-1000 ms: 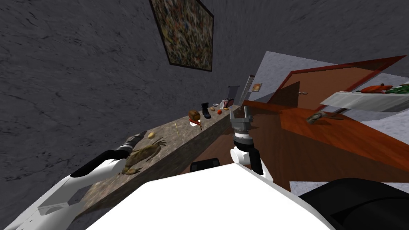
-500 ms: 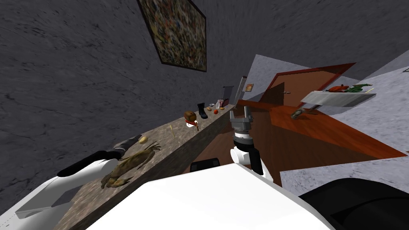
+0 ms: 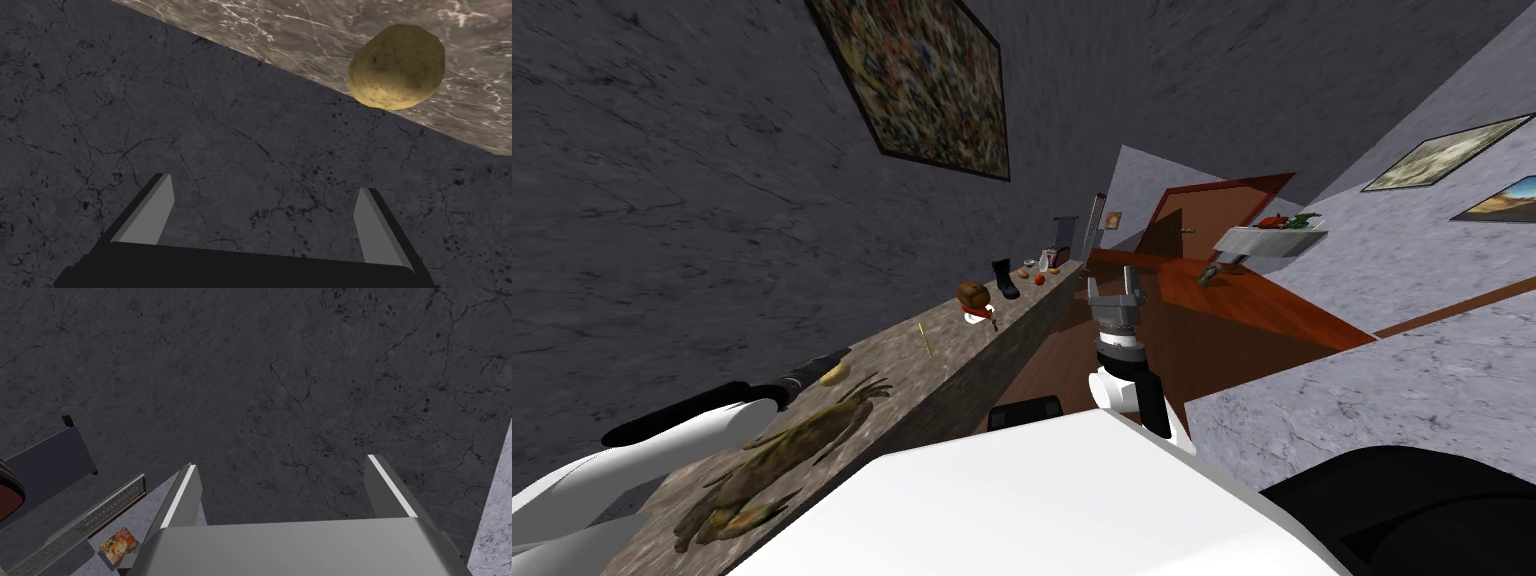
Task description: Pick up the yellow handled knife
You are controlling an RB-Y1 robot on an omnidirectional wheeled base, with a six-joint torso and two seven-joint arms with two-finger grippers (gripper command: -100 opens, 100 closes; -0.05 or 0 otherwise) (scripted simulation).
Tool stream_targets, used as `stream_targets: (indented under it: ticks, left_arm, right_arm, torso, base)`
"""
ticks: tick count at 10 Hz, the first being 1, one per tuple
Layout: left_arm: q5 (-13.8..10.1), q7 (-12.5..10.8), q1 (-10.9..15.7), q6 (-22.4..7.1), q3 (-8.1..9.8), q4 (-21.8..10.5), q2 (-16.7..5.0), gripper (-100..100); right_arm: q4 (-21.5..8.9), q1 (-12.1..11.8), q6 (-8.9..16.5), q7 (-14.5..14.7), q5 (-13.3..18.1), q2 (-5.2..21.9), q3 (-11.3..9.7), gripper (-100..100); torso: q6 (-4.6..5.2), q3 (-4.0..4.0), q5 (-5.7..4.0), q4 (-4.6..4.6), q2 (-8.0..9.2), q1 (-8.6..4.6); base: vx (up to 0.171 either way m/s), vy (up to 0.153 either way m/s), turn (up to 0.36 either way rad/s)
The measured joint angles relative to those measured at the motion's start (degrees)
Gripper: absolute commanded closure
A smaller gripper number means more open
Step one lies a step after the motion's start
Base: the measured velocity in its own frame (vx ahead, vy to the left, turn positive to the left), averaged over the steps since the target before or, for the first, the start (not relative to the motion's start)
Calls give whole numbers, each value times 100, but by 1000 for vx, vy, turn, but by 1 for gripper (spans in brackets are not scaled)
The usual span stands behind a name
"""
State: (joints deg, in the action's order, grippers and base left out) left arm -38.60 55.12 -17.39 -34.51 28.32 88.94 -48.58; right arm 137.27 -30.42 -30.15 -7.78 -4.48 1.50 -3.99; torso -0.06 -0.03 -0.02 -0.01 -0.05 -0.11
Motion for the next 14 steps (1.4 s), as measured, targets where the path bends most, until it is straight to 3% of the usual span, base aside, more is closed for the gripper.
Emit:
stream_targets:
  ticks: [1,3,10,14]
  left_arm:
    - [-229,165,-12,-95,45,-244,-162,-100]
    - [-327,242,8,-386,113,-353,-253,-100]
    - [-1197,899,-61,-1336,346,-1324,-845,-100]
    - [-1492,1111,-63,-1682,378,-1782,-1053,-100]
  right_arm:
    - [0,1,0,0,0,0,0,0]
    - [0,0,0,0,0,0,0,0]
    - [0,0,0,0,0,0,0,0]
    - [0,-1,0,0,0,0,1,0]
  torso:
    - [5,0,-1,0,0,-1]
    - [-4,3,2,1,5,6]
    - [4,0,0,0,1,0]
    - [-3,1,1,1,2,3]
  base:
    - [9,-19,-128]
    - [5,-16,-139]
    - [12,-22,-204]
    - [12,-18,-171]
